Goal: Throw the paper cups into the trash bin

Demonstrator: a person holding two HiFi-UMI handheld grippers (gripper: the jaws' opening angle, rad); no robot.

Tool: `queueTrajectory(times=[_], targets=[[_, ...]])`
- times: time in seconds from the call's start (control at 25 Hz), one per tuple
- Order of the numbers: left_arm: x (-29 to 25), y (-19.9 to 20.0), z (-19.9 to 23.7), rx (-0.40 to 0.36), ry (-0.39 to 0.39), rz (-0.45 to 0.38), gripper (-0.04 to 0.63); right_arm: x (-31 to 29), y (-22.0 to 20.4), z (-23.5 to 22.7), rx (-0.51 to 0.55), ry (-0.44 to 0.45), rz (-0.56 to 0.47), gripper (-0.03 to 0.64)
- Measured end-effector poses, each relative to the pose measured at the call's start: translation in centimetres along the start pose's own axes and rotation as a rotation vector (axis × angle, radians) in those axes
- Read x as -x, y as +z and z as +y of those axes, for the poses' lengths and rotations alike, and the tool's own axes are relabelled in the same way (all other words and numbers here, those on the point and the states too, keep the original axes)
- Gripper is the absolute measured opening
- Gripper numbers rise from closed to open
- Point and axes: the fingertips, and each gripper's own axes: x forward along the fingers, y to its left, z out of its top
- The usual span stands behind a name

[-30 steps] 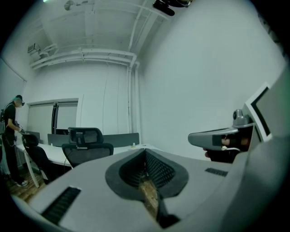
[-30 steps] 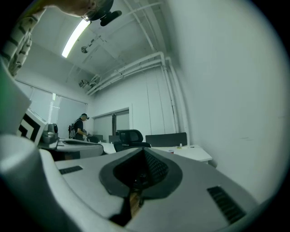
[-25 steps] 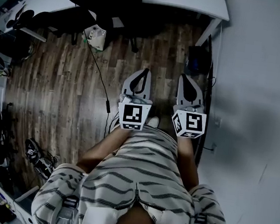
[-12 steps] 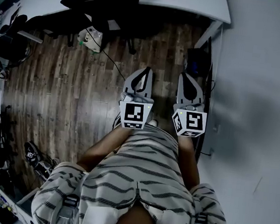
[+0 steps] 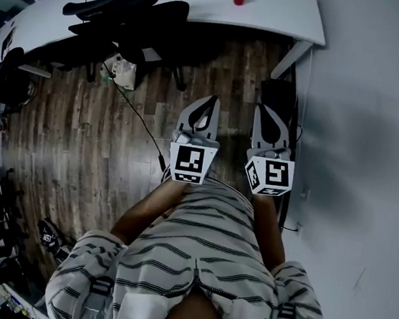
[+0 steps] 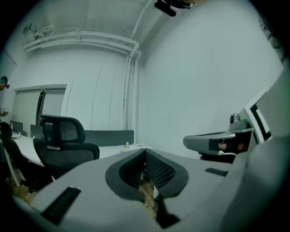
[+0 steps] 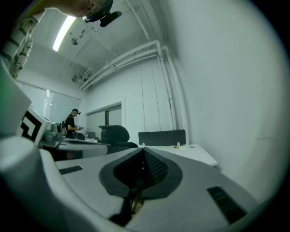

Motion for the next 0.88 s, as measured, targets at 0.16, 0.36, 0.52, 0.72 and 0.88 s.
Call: queueTrajectory(times=[0.16, 0.36, 0.52, 0.72, 0.88], targets=[[-3.4, 1.0, 1.5, 0.027, -0.044, 0.001, 0.023, -3.2, 1.3, -1.4, 0.010, -0.017, 0.008, 0.009], [-8.0, 2.2, 3.3, 0.022, -0.090, 0.002, 0.024, -7.1, 2.7, -3.5, 0.005, -0.052, -0.001, 0.009], [-11.6, 3.1, 5.3, 0.038, -0.118, 0.000, 0.025, -10.7, 3.3, -4.5, -0.002, -0.065, 0.002, 0.009], [-15.7, 3.9, 7.6, 0.049, -0.159, -0.010, 0.025, -14.8, 3.8, -5.8, -0.009, -0.091, 0.002, 0.009], [-18.3, 4.4, 9.4, 0.040, -0.177, -0.006, 0.025, -17.5, 4.8, -6.4, -0.007, -0.119, -0.008, 0.009]])
